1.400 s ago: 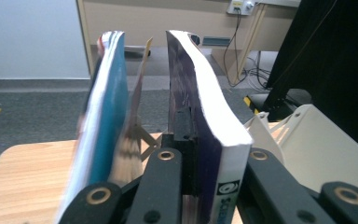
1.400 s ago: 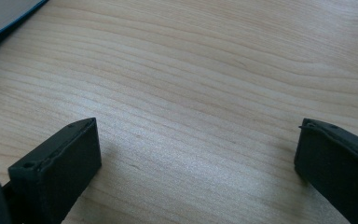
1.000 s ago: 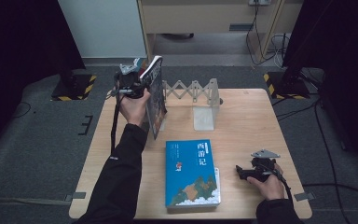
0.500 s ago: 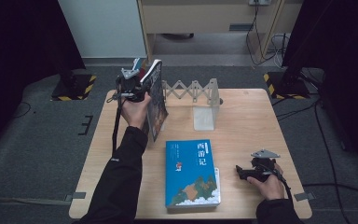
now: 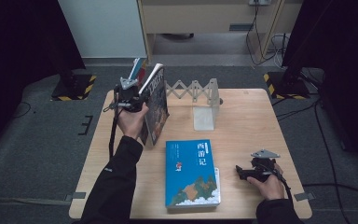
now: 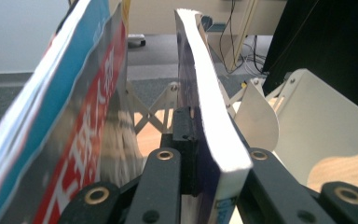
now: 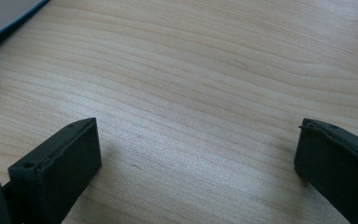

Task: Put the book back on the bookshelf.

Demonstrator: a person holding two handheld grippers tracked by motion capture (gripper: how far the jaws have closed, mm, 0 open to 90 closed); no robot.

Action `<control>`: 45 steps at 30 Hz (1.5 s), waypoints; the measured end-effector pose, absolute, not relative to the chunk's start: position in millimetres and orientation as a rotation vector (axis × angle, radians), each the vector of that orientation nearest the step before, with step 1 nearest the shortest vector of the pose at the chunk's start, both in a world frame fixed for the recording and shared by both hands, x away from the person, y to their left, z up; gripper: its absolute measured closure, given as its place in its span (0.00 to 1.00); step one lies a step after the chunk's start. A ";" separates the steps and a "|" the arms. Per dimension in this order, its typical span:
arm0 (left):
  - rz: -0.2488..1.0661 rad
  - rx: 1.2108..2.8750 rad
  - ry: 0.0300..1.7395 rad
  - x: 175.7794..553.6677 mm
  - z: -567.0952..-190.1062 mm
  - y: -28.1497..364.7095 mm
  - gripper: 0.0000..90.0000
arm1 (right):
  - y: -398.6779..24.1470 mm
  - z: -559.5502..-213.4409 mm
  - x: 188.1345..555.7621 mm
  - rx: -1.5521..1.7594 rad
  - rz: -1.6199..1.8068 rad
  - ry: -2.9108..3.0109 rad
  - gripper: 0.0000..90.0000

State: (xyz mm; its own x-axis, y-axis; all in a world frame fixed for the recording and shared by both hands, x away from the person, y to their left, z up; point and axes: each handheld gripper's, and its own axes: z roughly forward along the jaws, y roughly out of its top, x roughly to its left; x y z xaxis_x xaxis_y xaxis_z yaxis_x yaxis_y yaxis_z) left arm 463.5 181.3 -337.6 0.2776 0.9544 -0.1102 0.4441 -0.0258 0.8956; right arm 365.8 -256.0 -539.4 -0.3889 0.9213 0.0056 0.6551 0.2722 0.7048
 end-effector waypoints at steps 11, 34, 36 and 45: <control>0.662 1.630 1.336 447.8 -346.8 196.4 0.90 | -256.0 -539.4 365.8 1.424 0.887 2.142 0.01; 0.685 1.652 1.400 458.2 -329.7 194.0 0.80 | -255.7 -539.4 365.6 1.421 0.889 2.147 0.01; 0.691 1.649 1.398 456.4 -329.9 194.1 0.84 | -255.7 -539.4 365.6 1.422 0.889 2.147 0.01; 0.692 1.660 1.362 451.9 -330.6 198.3 0.91 | -255.7 -539.4 365.6 1.421 0.889 2.147 0.01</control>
State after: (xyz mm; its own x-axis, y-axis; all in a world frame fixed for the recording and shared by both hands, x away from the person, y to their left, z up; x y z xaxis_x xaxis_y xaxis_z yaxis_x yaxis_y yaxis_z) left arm 451.9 198.3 -330.6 0.2513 0.9628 -0.0993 0.4878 -0.0374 0.8721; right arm 365.6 -255.7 -539.4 -0.3933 0.9194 0.0067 0.6549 0.2750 0.7039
